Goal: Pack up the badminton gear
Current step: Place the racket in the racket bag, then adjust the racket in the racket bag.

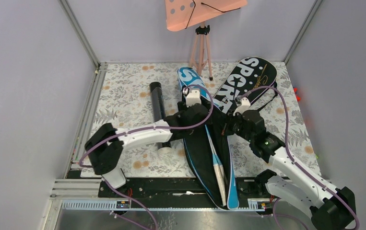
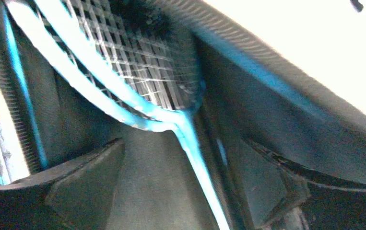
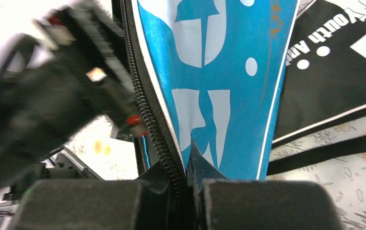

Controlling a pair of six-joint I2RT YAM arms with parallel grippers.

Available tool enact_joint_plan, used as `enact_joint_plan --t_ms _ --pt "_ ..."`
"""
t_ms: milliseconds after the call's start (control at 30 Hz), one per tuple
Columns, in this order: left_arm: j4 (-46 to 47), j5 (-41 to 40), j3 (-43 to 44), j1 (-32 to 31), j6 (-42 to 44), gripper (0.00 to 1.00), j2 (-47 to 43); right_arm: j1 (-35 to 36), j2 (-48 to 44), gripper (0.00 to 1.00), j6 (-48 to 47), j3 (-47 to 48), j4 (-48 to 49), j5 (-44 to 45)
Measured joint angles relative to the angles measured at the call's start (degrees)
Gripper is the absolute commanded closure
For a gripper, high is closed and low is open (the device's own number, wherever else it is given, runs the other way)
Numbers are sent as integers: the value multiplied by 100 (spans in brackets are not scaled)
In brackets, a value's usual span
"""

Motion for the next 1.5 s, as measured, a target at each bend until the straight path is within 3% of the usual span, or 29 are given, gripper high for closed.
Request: enact_joint_plan --t_ms 333,533,667,800,967,1200,1500 --pt "-326 1926 402 -201 2398 1 -2000 -472 461 100 -835 557 -905 -289" --pt "-431 1947 402 -136 4325 1 -2892 -599 483 100 -1303 793 -1099 -979" --pt "-487 2135 411 291 5740 1 -3209 -605 625 100 -1541 927 -1139 -1657" --pt "-1410 3069 774 931 7517 1 -3458 -605 1058 100 -1838 1185 -1143 -2435" --pt "-2822 3530 999 1012 9322 1 -3665 -605 1515 100 -2306 1600 -1314 -3174" --pt "-4509 3602 955 1425 10778 1 -3685 -610 2210 100 -3279 2514 -1808 -3930" --pt "-5036 3731 824 2656 11704 1 -3696 -614 3018 100 -4677 3204 -2734 -4929"
